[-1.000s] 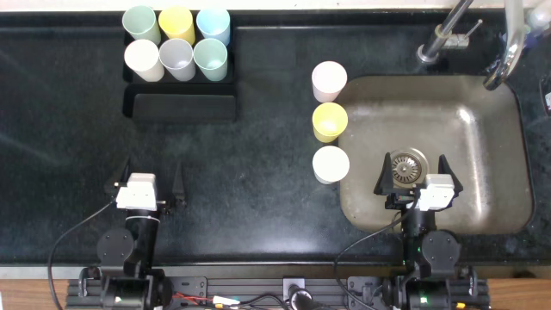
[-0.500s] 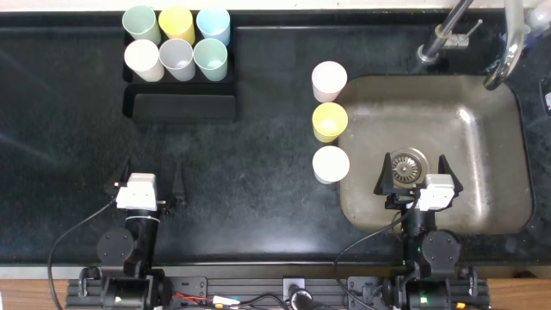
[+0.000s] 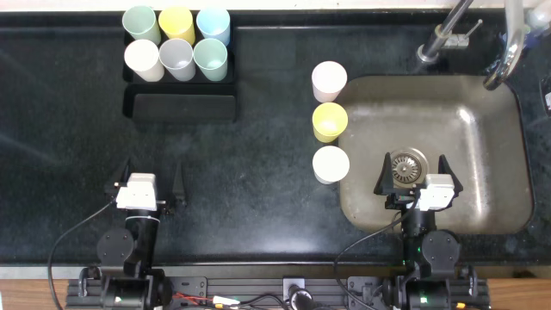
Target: Store Cups
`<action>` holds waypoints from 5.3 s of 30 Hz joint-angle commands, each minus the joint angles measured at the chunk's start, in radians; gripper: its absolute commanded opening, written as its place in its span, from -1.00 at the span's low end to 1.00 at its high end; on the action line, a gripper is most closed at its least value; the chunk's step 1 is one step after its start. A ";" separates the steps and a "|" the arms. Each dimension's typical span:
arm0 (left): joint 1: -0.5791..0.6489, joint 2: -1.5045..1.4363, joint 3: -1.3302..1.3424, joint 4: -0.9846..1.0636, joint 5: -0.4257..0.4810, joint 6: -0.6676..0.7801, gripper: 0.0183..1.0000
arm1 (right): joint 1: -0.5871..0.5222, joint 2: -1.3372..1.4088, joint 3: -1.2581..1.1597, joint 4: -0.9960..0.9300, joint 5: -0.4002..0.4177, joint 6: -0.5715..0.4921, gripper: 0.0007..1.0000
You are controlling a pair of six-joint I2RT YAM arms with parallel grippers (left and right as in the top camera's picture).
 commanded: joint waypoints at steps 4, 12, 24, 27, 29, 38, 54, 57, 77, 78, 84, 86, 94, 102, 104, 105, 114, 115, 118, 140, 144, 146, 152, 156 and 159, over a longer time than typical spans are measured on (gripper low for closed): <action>0.006 -0.012 -0.003 -0.002 0.000 -0.018 1.00 | -0.002 -0.010 -0.014 0.005 -0.005 0.000 1.00; 0.006 -0.012 -0.003 -0.001 0.000 -0.018 1.00 | -0.002 -0.010 -0.014 0.005 -0.005 0.000 0.99; 0.006 -0.012 -0.003 -0.002 -0.001 -0.018 1.00 | -0.002 -0.010 -0.014 0.005 -0.005 0.000 1.00; 0.006 -0.012 -0.003 -0.001 0.000 -0.018 1.00 | -0.002 -0.010 -0.014 0.005 -0.005 0.000 1.00; 0.006 -0.012 -0.003 -0.002 -0.001 -0.018 1.00 | -0.002 -0.010 -0.014 0.005 -0.005 0.000 1.00; 0.002 0.116 0.074 -0.013 -0.030 -0.027 1.00 | -0.002 -0.010 -0.014 0.005 -0.005 0.000 1.00; -0.241 1.673 1.798 -0.735 0.140 -0.562 1.00 | -0.002 -0.010 -0.014 0.005 -0.005 0.000 1.00; -0.349 1.937 2.201 -0.967 0.121 -0.566 1.00 | -0.002 -0.010 -0.014 0.005 -0.005 0.000 1.00; -0.606 2.380 2.627 -1.238 -0.048 -0.615 1.00 | -0.002 -0.010 -0.014 0.005 -0.005 0.000 1.00; -0.603 2.384 2.627 -1.239 -0.056 -0.630 1.00 | -0.002 -0.010 -0.014 0.005 -0.005 0.000 1.00; -0.589 2.436 2.627 -1.252 -0.057 -0.681 1.00 | -0.002 -0.010 -0.014 0.005 -0.005 0.000 1.00; -0.588 2.453 2.627 -1.252 -0.057 -0.719 1.00 | -0.002 -0.010 -0.014 0.005 -0.005 0.000 1.00; -0.588 2.496 2.627 -1.237 -0.058 -0.763 1.00 | -0.002 -0.010 -0.014 0.005 -0.005 0.000 0.99; -0.586 2.534 2.627 -1.234 -0.050 -0.790 1.00 | -0.002 -0.010 -0.014 0.005 -0.005 0.000 0.99; -0.584 2.535 2.628 -1.229 -0.050 -0.790 1.00 | -0.002 -0.010 -0.014 0.005 -0.005 0.000 1.00; -0.584 2.535 2.627 -1.229 -0.050 -0.790 1.00 | -0.002 -0.010 -0.014 0.005 -0.005 0.000 1.00; -0.578 2.564 2.627 -1.229 -0.034 -0.794 1.00 | -0.002 -0.010 -0.014 0.005 -0.005 0.000 0.99; -0.578 2.565 2.627 -1.229 -0.034 -0.794 1.00 | -0.002 -0.010 -0.014 0.005 -0.005 0.000 1.00; -0.578 2.568 2.627 -1.229 -0.034 -0.794 1.00 | -0.002 -0.010 -0.014 0.005 -0.005 0.000 0.99; -0.504 2.372 2.628 -1.232 -0.027 -0.794 -0.96 | -0.002 -0.010 -0.014 0.005 -0.005 0.000 1.00; -0.410 2.208 2.628 -1.315 -0.032 -0.794 -0.96 | -0.002 -0.010 -0.014 0.005 -0.005 0.000 0.99; -0.349 2.131 2.628 -1.396 -0.045 -0.794 -0.96 | -0.002 -0.010 -0.014 0.005 -0.005 0.000 1.00; -0.120 1.952 2.572 -1.606 -0.117 -0.785 -0.96 | -0.002 -0.010 -0.014 0.005 -0.005 0.000 1.00; 0.020 1.847 2.394 -1.611 -0.125 -0.787 -0.96 | -0.002 -0.010 -0.014 0.005 -0.005 0.000 0.99; 0.106 1.774 2.184 -1.567 -0.132 -0.789 -0.96 | -0.002 -0.010 -0.014 0.005 -0.005 0.000 1.00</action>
